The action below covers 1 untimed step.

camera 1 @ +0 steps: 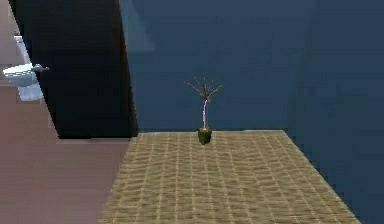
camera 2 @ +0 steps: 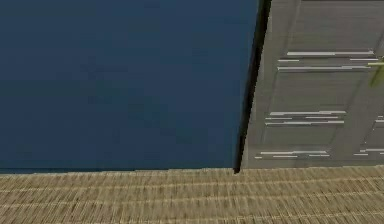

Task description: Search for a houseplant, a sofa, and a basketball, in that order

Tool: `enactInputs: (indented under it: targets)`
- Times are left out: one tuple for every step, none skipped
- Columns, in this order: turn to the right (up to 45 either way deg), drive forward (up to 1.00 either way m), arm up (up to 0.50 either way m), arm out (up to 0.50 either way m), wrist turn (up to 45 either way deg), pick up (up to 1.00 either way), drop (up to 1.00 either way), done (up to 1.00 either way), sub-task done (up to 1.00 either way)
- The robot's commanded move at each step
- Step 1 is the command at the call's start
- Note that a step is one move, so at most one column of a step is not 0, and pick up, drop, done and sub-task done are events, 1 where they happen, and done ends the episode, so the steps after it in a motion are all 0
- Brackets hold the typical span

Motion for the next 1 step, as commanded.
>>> enactInputs:
  targets:
    - [0.0,0.65,0.0,0.0,0.0,0.0,0.0,0.0,0.0]
